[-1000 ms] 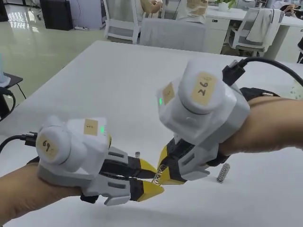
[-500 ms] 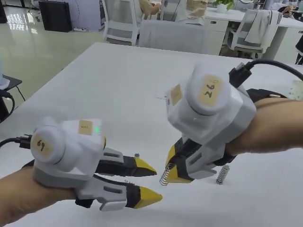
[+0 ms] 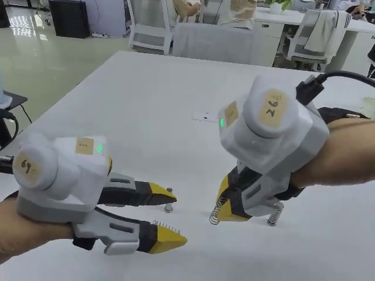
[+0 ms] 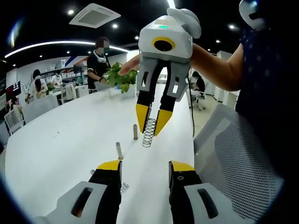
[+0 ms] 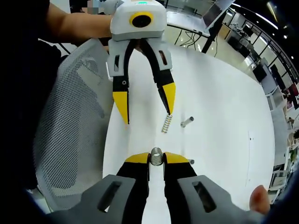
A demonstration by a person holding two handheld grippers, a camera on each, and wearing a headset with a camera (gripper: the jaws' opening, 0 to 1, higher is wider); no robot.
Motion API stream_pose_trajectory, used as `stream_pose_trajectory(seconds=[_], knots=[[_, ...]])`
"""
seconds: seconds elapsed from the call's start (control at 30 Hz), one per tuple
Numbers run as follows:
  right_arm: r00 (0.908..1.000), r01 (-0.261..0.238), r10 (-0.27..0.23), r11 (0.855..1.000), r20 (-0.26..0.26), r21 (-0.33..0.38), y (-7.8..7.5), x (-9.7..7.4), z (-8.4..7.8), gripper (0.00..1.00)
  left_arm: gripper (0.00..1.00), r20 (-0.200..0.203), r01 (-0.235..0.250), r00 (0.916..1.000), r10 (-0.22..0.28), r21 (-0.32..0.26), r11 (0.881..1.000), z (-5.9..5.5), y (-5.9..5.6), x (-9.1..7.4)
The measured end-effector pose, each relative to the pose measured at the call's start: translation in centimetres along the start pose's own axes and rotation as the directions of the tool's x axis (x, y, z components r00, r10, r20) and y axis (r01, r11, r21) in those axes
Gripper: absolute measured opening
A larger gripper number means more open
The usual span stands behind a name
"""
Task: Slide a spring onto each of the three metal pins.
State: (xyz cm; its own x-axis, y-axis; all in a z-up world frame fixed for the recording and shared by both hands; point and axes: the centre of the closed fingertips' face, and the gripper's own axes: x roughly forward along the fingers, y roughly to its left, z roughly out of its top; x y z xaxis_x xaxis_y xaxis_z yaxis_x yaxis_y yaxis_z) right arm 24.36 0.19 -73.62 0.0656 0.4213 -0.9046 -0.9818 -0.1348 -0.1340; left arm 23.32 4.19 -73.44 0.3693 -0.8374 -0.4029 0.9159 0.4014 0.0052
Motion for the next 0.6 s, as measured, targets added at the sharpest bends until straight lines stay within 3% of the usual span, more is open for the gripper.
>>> stream_pose_trajectory(seconds=[0.33, 0.6], knots=[[1.0000, 0.004, -0.004, 1.000, -0.009, 0.009, -0.7, 0.0, -0.8, 0.08, 0.38, -0.006, -0.045, 0.9990, 0.045, -0.030, 0.999, -1.2, 0.6, -1.3], [0.9995, 0.023, -0.023, 0.999, -0.021, 0.027, -1.7, -0.5, -1.8, 0.08, 0.42, 0.009, -0.115, 0.9932, 0.116, -0.074, 0.991, -2.1, 1.5, -2.3]])
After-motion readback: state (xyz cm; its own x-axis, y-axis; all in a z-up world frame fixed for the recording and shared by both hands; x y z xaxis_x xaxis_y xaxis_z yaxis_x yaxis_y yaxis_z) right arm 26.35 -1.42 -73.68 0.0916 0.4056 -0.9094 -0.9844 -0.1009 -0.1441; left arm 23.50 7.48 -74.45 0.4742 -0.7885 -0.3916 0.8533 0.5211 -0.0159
